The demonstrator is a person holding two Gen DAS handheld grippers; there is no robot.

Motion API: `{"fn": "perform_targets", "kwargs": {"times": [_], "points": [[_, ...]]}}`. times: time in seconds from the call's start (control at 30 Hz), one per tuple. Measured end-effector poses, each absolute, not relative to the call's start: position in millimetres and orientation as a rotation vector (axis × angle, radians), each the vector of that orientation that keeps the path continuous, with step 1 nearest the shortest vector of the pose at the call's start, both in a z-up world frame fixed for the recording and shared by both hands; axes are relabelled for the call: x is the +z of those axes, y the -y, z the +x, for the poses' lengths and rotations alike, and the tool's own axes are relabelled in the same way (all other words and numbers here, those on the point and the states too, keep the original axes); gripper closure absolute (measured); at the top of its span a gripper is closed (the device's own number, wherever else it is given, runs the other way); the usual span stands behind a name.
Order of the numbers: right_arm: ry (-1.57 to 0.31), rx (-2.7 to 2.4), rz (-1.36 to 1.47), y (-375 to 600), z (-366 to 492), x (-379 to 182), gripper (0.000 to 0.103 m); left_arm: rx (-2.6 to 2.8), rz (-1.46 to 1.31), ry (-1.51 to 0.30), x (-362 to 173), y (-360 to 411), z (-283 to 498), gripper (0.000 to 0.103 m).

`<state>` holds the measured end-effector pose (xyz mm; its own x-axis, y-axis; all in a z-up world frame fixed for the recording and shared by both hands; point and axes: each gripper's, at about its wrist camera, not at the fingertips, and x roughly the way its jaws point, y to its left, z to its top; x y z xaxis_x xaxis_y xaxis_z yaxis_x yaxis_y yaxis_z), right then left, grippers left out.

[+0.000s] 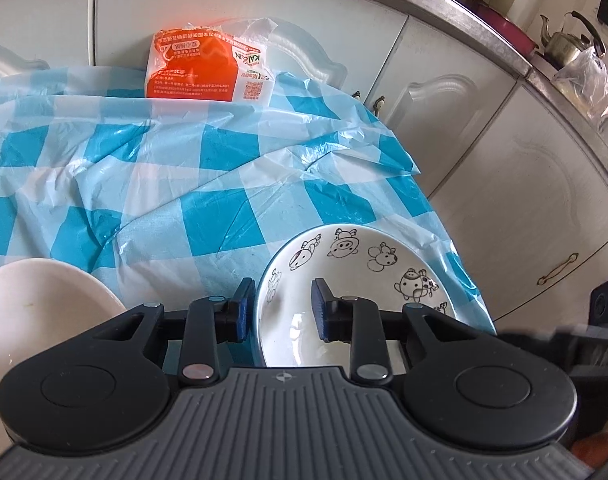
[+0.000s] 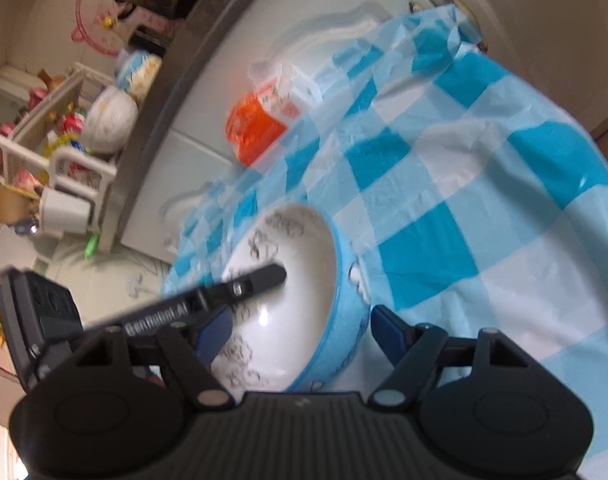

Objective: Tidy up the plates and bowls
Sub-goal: 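Lift the blue cartoon bowl with both grippers and carry it over the pink-rim bowl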

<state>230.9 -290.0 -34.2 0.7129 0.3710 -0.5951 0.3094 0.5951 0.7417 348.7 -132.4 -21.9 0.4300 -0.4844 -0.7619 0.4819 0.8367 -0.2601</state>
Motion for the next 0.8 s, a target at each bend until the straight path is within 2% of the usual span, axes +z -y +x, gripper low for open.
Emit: {"fn": "perform_targets", "kwargs": {"times": [0.23,0.4,0.53,0.8], "points": [[-0.879,0.005,0.937,295,228,-42,0.028,-0.601,0.032,-0.93,-23,134,344,0.072],[-0.889,0.06,0.973,286,231,-52,0.051,-0.602,0.018,-0.94,-23,133,340,0.074],[-0.881,0.028,0.969,285,230,-49,0.051,-0.602,-0.014,-0.938,-22,129,337,0.081],[-0.815,-0.01,0.941,290,223,-29,0.05,-0.632,-0.066,-0.899,-7,129,324,0.083]]}}
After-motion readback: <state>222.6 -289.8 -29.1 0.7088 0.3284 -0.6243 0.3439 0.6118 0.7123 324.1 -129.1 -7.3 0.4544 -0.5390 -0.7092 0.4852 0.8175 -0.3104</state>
